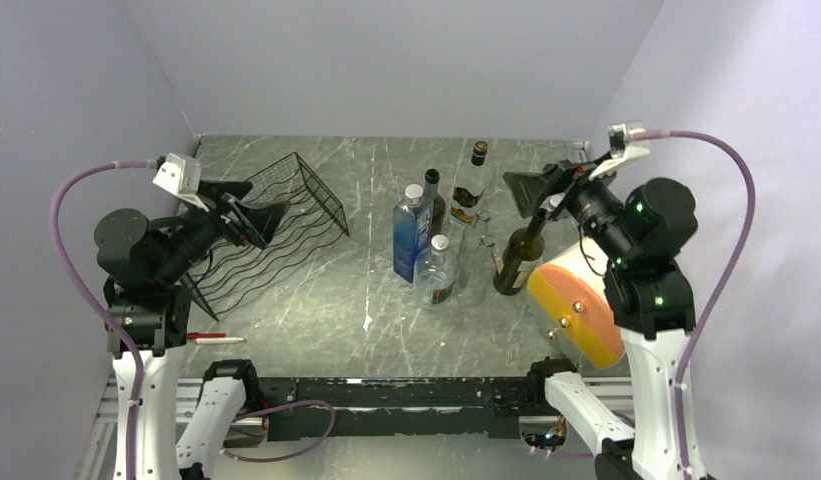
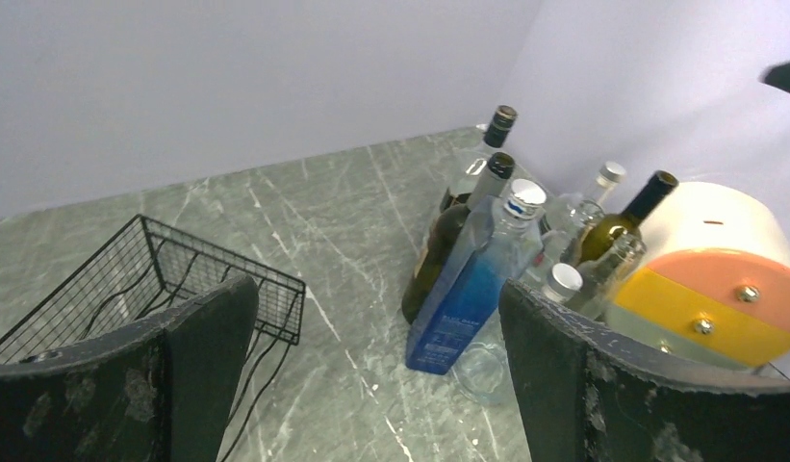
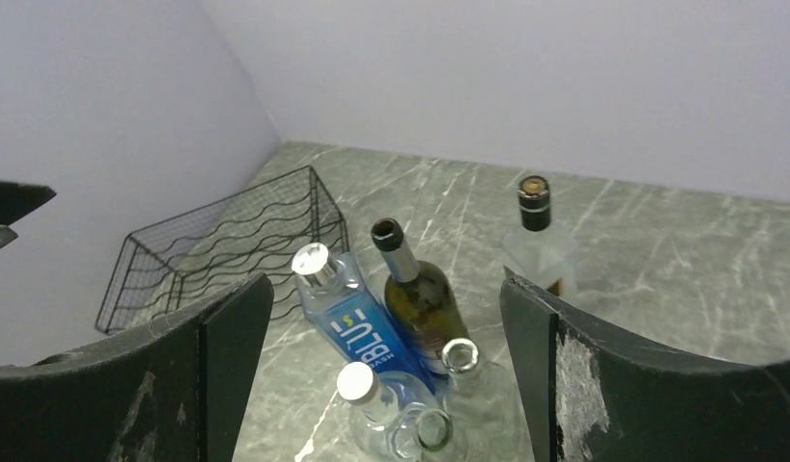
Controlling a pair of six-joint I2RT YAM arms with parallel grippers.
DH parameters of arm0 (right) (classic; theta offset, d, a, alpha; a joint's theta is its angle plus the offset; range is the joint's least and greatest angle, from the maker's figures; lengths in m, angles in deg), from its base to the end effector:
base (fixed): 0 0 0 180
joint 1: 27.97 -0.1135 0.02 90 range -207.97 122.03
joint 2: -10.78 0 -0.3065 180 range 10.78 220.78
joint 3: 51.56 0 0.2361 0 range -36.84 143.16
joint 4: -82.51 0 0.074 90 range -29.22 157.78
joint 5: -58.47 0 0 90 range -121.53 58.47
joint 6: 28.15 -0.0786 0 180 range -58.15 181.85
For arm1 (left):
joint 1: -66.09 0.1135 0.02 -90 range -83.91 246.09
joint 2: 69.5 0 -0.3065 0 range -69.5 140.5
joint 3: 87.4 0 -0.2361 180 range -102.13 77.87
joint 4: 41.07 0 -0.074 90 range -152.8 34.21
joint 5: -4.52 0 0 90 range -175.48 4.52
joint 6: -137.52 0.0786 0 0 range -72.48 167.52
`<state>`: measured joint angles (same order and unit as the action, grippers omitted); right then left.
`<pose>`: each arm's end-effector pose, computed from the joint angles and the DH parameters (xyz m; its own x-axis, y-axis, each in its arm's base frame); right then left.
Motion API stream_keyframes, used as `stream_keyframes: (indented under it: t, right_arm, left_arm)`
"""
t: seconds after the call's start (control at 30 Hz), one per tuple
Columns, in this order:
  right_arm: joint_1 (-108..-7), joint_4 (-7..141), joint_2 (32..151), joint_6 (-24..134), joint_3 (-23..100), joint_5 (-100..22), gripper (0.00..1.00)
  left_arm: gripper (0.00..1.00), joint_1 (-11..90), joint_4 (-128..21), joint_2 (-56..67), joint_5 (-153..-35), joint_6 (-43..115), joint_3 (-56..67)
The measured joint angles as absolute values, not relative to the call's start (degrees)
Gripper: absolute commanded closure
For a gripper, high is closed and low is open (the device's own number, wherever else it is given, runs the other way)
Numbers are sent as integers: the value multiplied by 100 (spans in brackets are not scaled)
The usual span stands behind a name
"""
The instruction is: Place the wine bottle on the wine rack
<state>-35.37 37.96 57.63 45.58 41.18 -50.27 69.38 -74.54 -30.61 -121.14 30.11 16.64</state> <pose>0.1188 0.0409 0.5101 -0.1011 0.2544 -0.9618 -0.4293 0.8609 0.2729 0.1099 -0.0396 0.4569 -0.1000 -0.2493 -0.9633 0.5285 0.8069 -0.2637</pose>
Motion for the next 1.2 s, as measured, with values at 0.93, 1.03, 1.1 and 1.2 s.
stream_keyframes:
  t: [0.93,1.03,1.1,1.2]
  right_arm:
    - [-6549,3658,8320,5037,4658,-3445,13]
    - [-6575,3783,8390,5164,4540,-3351,13]
    - [-6599,3883,8473,5238,4424,-3360,19]
    - [-6645,3990,8570,5347,4190,-3419,29]
  left_arm:
    - [4,6927,-7913,-3216,-12516,2799,1684]
    - [5,6927,-7908,-3179,-12521,2797,1793]
    - [4,6927,-7900,-3142,-12523,2795,1898]
    - [4,6927,-7871,-3102,-12525,2795,1998]
